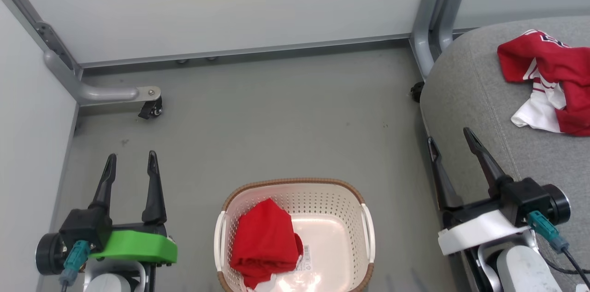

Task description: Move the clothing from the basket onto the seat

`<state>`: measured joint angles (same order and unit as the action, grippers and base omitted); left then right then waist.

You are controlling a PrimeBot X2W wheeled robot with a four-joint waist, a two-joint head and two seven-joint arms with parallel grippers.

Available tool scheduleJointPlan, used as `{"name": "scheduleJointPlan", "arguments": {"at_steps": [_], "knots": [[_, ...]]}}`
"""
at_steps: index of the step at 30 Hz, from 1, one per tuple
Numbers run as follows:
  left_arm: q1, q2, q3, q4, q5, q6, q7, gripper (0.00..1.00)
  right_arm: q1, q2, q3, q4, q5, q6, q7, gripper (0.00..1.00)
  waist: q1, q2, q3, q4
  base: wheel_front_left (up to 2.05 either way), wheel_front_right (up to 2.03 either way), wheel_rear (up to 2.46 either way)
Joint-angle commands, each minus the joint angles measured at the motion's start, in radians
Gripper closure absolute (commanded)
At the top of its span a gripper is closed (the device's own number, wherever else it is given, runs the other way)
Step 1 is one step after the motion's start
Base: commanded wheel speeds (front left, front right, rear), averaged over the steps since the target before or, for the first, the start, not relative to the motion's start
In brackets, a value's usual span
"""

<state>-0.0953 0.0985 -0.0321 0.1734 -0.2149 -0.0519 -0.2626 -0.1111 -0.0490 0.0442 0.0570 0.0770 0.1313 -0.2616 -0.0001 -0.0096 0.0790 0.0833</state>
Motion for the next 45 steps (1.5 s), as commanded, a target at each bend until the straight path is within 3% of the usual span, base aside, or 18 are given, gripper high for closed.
{"name": "scheduleJointPlan", "arguments": {"at_steps": [1, 13, 45], "knots": [[0.027, -0.006, 0.011, -0.007, 0.015, -0.006, -0.003, 0.00, 0.031, -0.002, 0.000, -0.013, 0.009, -0.001, -0.003, 0.00, 0.0001, 0.0096, -0.022, 0.010, 0.00, 0.00, 0.00], [0.091, -0.030, 0.028, -0.043, 0.061, -0.034, -0.003, 0.00, 0.150, -0.001, -0.007, -0.065, 0.043, -0.001, -0.003, 0.00, 0.0001, 0.0096, -0.048, 0.011, 0.00, 0.00, 0.00], [0.041, -0.041, 0.038, -0.029, 0.095, -0.068, -0.003, 0.00, 0.119, -0.001, 0.006, -0.059, 0.052, -0.001, -0.003, 0.00, 0.0001, 0.0096, -0.022, -0.005, 0.00, 0.00, 0.00]]}}
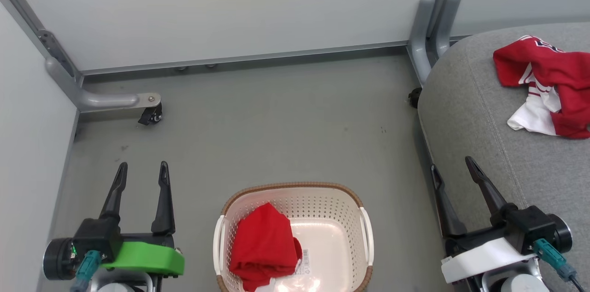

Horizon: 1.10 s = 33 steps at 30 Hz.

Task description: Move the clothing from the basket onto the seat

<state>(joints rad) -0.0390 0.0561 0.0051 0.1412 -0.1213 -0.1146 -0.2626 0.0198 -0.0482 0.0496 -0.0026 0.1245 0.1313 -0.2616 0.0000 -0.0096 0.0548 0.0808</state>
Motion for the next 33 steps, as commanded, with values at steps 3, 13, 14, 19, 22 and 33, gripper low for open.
{"name": "scheduleJointPlan", "arguments": {"at_steps": [3, 13, 14, 19, 22, 33], "knots": [[-0.042, 0.011, -0.021, 0.014, 0.010, -0.008, -0.003, 0.00, -0.019, -0.002, 0.007, 0.000, 0.002, -0.001, -0.003, 0.00, 0.0000, 0.0096, 0.014, -0.010, 0.00, 0.00, 0.00], [-0.210, 0.064, -0.168, 0.107, 0.014, -0.016, -0.003, 0.00, -0.105, -0.002, 0.052, -0.022, -0.011, -0.001, -0.003, 0.00, 0.0000, 0.0096, 0.110, -0.070, 0.00, 0.00, 0.00], [-0.229, 0.075, -0.190, 0.122, 0.013, -0.016, -0.002, 0.00, -0.116, -0.002, 0.055, -0.025, -0.011, -0.001, -0.003, 0.00, 0.0000, 0.0096, 0.121, -0.077, 0.00, 0.00, 0.00], [-0.347, 0.120, -0.303, 0.222, -0.014, -0.016, -0.002, 0.00, -0.194, -0.002, 0.078, -0.052, -0.020, -0.001, -0.003, 0.00, 0.0000, 0.0096, 0.224, -0.129, 0.00, 0.00, 0.00], [-0.410, 0.141, -0.362, 0.289, -0.026, -0.015, -0.002, 0.00, -0.241, -0.002, 0.088, -0.068, -0.022, -0.001, -0.003, 0.00, 0.0000, 0.0096, 0.290, -0.153, 0.00, 0.00, 0.00], [-0.609, 0.191, -0.567, 0.573, -0.056, -0.015, -0.002, 0.00, -0.411, -0.002, 0.122, -0.122, -0.030, -0.001, -0.003, 0.00, 0.0000, 0.0096, 0.517, -0.222, 0.00, 0.00, 0.00]]}}
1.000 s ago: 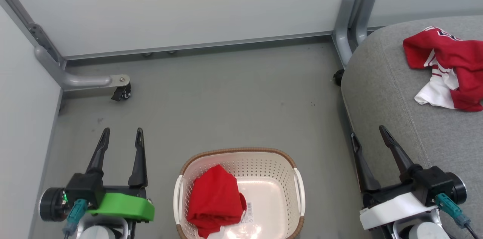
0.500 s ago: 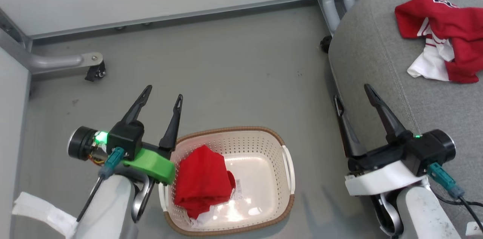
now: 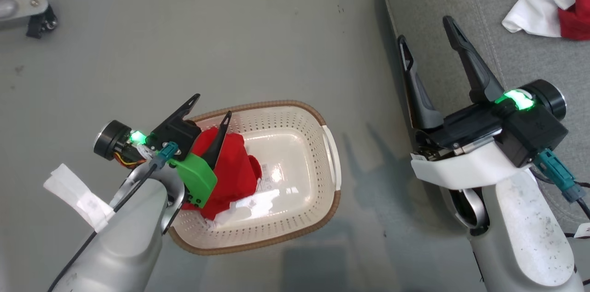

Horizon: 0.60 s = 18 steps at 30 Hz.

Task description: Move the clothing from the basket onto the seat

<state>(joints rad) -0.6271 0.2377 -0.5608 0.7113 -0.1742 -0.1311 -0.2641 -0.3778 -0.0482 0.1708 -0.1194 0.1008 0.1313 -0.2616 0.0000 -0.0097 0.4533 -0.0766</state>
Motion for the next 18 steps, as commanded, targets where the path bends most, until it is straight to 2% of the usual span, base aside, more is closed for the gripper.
{"name": "scheduleJointPlan", "arguments": {"at_steps": [1, 18], "knots": [[-0.038, 0.015, -0.021, 0.033, -0.008, 0.001, -0.001, 0.00, -0.027, -0.002, 0.003, -0.009, -0.006, -0.001, -0.003, 0.00, 0.0000, 0.0097, 0.137, -0.069, 0.00, 0.00, 0.00], [-0.285, 0.016, -0.246, 0.419, -0.071, 0.001, 0.008, 0.00, -0.133, -0.001, 0.013, -0.092, -0.004, -0.001, -0.003, 0.00, 0.0000, 0.0097, 0.396, -0.126, 0.00, 0.00, 0.00]]}}
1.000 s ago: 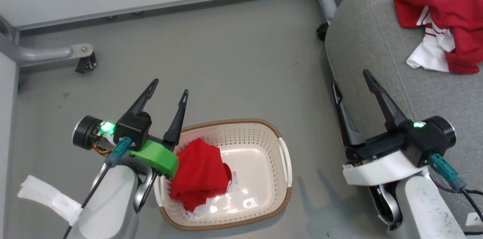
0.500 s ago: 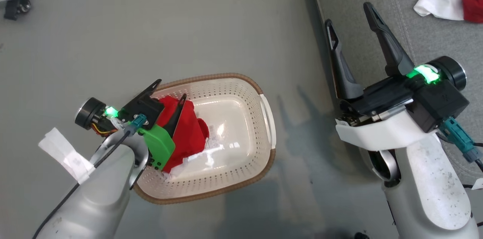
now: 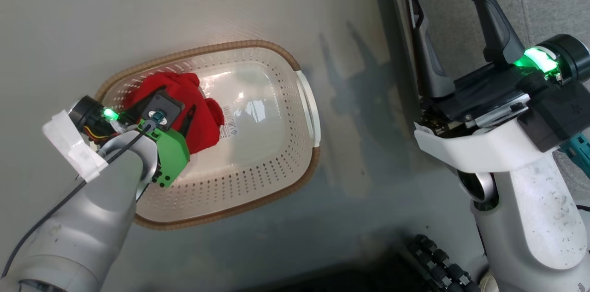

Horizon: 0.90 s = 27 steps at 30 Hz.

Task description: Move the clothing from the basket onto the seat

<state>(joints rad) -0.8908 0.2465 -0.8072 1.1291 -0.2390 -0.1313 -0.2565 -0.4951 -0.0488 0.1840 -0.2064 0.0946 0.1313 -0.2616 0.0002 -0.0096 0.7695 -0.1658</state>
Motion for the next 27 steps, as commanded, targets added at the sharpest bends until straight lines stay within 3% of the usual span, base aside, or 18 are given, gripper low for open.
{"name": "scheduleJointPlan", "arguments": {"at_steps": [1, 9, 25, 26, 27], "knots": [[-0.036, 0.009, -0.010, 0.022, -0.010, 0.002, 0.005, 0.00, -0.017, -0.001, -0.001, -0.011, 0.004, -0.001, -0.003, 0.00, -0.0002, 0.0096, 0.092, -0.039, 0.00, 0.00, 0.00], [-0.112, 0.012, -0.090, 0.120, -0.020, 0.001, 0.092, 0.00, -0.022, -0.001, -0.013, -0.050, 0.005, -0.001, -0.003, 0.00, -0.0002, 0.0096, 0.163, -0.046, 0.00, 0.00, 0.00], [-0.174, -0.017, -0.180, 0.159, 0.024, 0.008, 0.340, 0.00, 0.016, -0.001, -0.027, -0.135, -0.038, -0.001, -0.003, 0.00, -0.0002, 0.0096, 0.233, -0.040, 0.00, 0.00, 0.00], [-0.173, -0.024, -0.185, 0.159, 0.027, 0.009, 0.349, 0.25, 0.017, -0.001, -0.028, -0.138, -0.039, -0.001, -0.003, 0.00, -0.0002, 0.0096, 0.233, -0.038, 0.00, 0.00, 0.00], [-0.174, -0.032, -0.186, 0.159, 0.025, 0.013, 0.348, 0.84, 0.019, -0.001, -0.030, -0.140, -0.043, -0.001, -0.003, 0.00, -0.0002, 0.0096, 0.234, -0.036, 0.00, 0.00, 0.00]]}}
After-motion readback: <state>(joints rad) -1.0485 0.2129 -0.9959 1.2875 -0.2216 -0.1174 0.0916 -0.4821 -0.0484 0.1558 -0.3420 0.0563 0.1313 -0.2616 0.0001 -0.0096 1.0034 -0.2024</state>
